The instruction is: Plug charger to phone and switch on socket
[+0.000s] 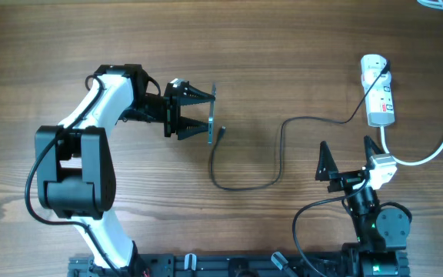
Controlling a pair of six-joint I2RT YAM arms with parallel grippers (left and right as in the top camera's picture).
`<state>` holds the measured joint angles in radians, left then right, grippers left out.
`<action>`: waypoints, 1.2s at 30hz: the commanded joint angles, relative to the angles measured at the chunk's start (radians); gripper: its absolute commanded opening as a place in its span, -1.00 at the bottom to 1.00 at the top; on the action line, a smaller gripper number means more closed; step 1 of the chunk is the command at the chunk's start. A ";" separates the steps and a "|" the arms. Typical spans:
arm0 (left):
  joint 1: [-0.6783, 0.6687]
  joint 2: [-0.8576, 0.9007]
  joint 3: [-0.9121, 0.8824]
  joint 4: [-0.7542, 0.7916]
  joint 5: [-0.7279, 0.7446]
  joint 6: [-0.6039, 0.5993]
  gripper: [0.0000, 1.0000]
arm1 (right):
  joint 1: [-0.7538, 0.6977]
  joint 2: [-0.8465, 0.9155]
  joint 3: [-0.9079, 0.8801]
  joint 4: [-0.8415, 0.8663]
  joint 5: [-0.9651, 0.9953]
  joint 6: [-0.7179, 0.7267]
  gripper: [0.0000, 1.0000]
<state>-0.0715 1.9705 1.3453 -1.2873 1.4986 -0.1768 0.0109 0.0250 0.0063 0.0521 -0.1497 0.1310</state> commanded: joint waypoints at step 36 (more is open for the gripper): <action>0.004 -0.032 -0.003 0.348 -0.340 -0.026 0.17 | 0.003 0.438 0.521 -0.177 -0.201 0.138 0.99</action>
<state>-0.0715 1.9705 1.3434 -0.9993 1.2530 -0.1768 0.0109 0.3088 0.3439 -0.0353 -0.2749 0.2623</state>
